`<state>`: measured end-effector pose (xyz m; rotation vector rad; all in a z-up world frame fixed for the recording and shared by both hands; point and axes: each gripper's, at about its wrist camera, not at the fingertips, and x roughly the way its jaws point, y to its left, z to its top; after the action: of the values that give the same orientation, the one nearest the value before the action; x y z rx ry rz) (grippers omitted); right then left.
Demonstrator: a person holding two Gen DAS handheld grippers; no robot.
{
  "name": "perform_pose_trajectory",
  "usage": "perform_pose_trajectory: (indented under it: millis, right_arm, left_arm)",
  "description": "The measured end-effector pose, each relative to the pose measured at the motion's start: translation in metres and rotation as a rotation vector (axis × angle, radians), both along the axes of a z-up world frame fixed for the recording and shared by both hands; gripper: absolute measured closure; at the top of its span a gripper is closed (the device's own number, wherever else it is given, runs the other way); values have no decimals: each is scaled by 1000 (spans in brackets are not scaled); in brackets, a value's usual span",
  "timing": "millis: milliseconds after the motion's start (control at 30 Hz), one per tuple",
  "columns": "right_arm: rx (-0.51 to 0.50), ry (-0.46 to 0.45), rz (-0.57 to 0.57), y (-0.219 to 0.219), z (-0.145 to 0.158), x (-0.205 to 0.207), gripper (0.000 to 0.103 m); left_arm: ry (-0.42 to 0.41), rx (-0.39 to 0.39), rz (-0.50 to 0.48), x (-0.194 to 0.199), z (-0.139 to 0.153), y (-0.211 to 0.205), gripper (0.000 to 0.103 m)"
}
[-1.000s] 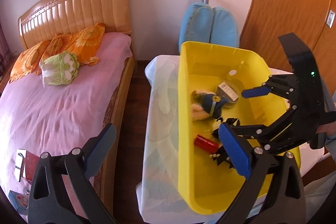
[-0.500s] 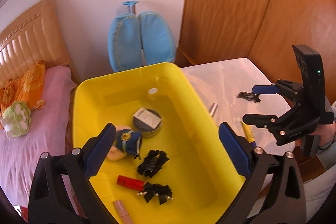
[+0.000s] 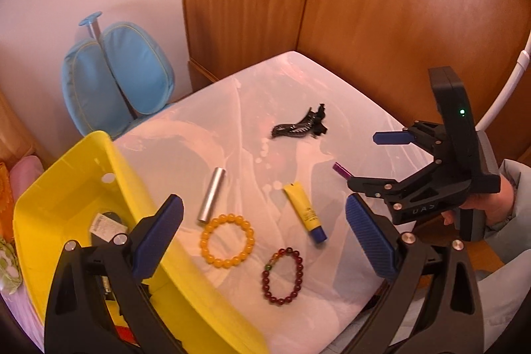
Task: Organize jewelry
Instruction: 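Reach the right gripper to the purple tube and grasp it upright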
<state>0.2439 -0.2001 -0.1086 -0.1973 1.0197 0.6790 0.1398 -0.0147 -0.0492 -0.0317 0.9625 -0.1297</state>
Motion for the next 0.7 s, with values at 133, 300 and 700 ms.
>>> perform_pose_trajectory:
  millis: [133, 300, 700]
  right_arm:
    - [-63, 17, -35, -11, -24, 1, 7]
    - [-117, 14, -18, -10, -50, 4, 7]
    - [-163, -15, -37, -2, -77, 22, 29]
  left_arm:
    - [76, -16, -67, 11, -20, -26, 7]
    - [169, -44, -63, 22, -45, -38, 7]
    - [201, -23, -36, 24, -53, -35, 7]
